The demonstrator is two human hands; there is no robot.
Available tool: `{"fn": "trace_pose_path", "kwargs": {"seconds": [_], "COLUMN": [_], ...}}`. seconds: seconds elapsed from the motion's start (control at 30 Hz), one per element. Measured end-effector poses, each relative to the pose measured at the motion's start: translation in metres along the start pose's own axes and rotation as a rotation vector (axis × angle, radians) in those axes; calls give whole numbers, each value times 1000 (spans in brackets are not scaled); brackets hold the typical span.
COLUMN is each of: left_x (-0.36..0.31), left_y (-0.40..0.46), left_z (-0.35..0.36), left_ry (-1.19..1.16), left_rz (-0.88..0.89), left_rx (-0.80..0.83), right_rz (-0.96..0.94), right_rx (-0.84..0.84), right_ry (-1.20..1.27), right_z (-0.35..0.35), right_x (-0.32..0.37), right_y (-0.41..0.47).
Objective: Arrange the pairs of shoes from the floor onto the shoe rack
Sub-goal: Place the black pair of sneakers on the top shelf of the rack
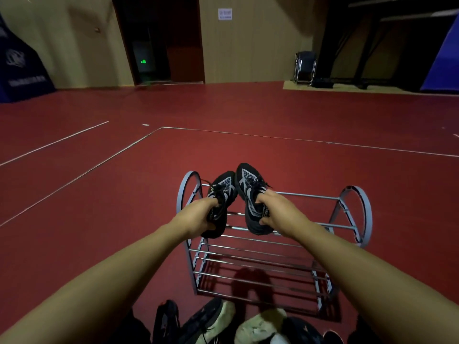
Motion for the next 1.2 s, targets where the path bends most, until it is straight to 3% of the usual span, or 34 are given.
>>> {"fn": "trace_pose_path", "kwargs": {"seconds": [0.13, 0.4, 0.53, 0.6, 0.97, 1.2], "left_x": [20, 44, 63, 68, 62, 57], "left_y": [30, 52, 45, 44, 50, 46], "left_z": [15, 47, 63, 69, 54, 60], "left_ry": [-40, -130, -302, -331, -316, -401], "left_rz": [-49, -167, -272, -243, -203, -211], "left_rx": [-84, -95, 39, 69, -91, -95], "right_rz": [75, 195, 268, 233, 216, 232], "right_rx": [-48, 41, 143, 174, -27, 28], "right_ry": [77, 209, 398, 380, 281, 236], "right_z": [23, 72, 84, 89, 78, 87], "right_x": [-10, -32, -48, -46, -30, -30], "right_y": [31, 45, 38, 35, 41, 43]}}
Point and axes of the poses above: each hand's wrist, its own y-axis towards the middle knuckle, its own z-axis out of the palm, x = y × z, the point moved 8 cm from there along y, towards the middle knuckle, and after that the axes turned 5 degrees about x, right-handed, at the moved point
